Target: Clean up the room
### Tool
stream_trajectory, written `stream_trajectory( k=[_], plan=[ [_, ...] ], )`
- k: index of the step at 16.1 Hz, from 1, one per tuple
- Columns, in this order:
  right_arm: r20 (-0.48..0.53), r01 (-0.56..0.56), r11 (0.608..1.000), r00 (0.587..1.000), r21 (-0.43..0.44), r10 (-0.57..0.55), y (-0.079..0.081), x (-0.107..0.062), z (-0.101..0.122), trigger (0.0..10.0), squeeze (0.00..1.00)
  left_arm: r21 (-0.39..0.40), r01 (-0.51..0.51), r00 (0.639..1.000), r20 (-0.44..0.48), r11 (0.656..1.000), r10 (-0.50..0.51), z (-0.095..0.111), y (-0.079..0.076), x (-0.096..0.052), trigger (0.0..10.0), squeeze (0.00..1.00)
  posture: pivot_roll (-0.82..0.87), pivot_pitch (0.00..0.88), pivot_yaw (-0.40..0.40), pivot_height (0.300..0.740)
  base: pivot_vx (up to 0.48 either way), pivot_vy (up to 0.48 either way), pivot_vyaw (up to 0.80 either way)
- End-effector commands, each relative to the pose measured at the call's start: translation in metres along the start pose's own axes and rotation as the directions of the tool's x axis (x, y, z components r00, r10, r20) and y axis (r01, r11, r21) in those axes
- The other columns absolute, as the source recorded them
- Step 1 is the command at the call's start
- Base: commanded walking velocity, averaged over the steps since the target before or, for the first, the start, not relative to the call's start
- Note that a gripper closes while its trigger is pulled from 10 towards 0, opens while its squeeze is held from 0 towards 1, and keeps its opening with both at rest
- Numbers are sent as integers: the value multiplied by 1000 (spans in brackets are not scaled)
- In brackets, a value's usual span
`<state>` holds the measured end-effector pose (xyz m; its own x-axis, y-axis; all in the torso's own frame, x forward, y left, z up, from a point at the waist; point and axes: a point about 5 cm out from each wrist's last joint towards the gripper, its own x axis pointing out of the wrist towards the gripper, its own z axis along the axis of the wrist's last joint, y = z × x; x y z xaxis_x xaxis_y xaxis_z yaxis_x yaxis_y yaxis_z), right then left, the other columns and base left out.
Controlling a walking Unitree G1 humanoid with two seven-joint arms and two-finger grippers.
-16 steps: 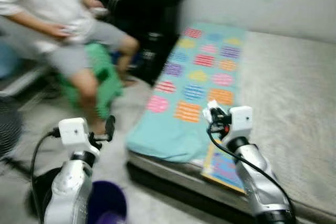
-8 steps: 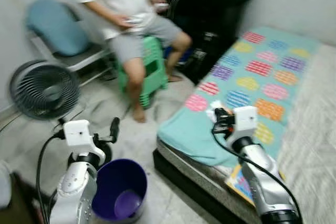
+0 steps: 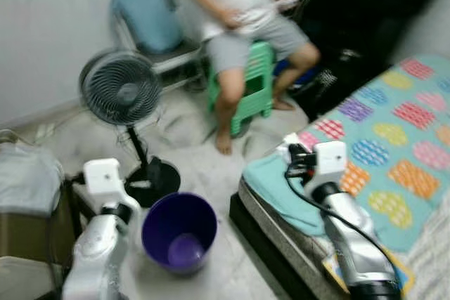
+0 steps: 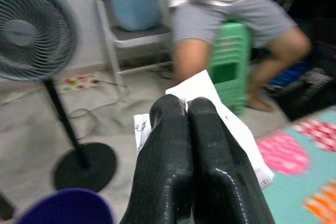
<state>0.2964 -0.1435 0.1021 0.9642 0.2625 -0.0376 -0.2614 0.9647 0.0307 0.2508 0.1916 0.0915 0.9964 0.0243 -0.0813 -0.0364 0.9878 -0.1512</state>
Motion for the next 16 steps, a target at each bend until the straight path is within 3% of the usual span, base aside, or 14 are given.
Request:
stream_trajectory(
  k=[1, 10, 16],
  plan=[
    [2, -11, 1000, 1000, -9, 11, 0, 0, 1, 10000, 0, 8, 9, 1000, 19, 1000, -9, 5, -3, 2, 10000, 0, -108, 0, 26, 740, 0, 0, 800],
    [10, -31, 999, 999, -14, 31, 2, -1, 1, 10000, 0, -8, 58, 997, 44, 998, -57, 7, -8, 2, 10000, 0, -112, 0, 29, 740, 0, 0, 744],
    [8, -27, 1000, 1000, -6, 27, 2, -2, 1, 10000, 0, -13, 81, 995, 53, 997, -80, 9, -10, 1, 10000, 0, -114, 0, 30, 740, 81, 0, 0]
  ],
)
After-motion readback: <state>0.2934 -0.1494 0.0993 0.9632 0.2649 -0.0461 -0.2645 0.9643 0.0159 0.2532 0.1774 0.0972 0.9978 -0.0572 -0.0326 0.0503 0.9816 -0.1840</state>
